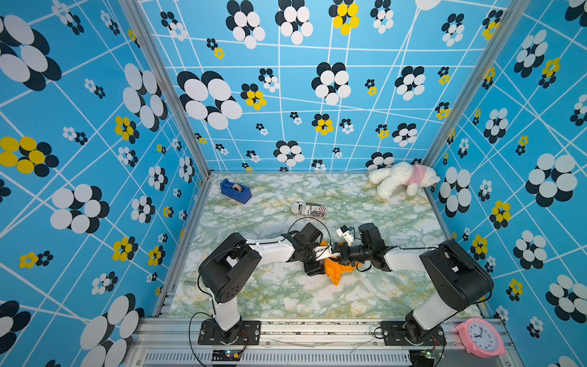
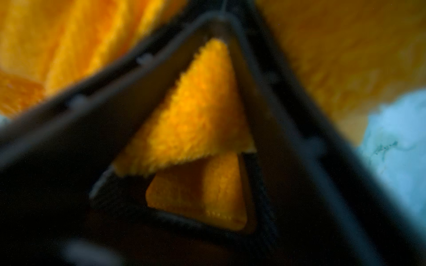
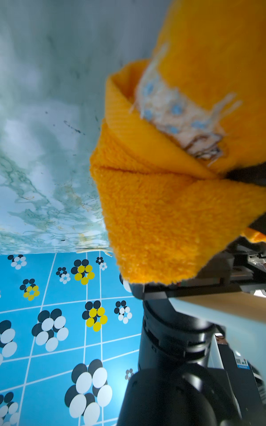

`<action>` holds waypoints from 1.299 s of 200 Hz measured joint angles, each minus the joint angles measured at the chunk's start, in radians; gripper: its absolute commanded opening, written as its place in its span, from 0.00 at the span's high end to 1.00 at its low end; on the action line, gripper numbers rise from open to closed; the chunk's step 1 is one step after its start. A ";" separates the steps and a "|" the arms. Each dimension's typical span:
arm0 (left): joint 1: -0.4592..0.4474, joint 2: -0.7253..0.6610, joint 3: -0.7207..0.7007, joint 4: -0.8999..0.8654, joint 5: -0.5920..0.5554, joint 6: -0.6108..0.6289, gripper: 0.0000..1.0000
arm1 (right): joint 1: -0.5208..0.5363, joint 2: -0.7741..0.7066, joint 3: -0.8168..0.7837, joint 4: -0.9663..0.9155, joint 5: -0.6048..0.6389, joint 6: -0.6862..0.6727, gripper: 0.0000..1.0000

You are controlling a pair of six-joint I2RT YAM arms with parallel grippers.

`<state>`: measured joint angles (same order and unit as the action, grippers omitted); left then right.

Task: Wipe the eyeglass case
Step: Wipe the dirt from the eyeglass case.

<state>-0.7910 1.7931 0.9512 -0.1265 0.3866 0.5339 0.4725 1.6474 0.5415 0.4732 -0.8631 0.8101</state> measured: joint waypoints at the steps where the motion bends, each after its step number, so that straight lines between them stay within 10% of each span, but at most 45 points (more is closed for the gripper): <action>1: 0.000 0.000 0.000 0.000 0.000 0.000 0.60 | 0.000 0.000 -0.001 0.002 0.000 0.000 1.00; 89: 0.004 -0.008 -0.027 0.058 0.006 -0.003 0.60 | -0.124 -0.296 -0.032 -0.466 0.171 -0.199 1.00; 180: 0.005 -0.008 -0.027 0.055 0.006 -0.018 0.60 | 0.007 -0.033 0.022 -0.097 0.049 -0.001 1.00; 260: 0.005 -0.016 -0.029 0.059 0.003 -0.014 0.60 | -0.194 -0.236 0.026 -0.540 0.121 -0.246 1.00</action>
<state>-0.7864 1.7767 0.9226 -0.0673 0.3893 0.5201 0.2783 1.4113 0.5678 -0.0666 -0.7422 0.5644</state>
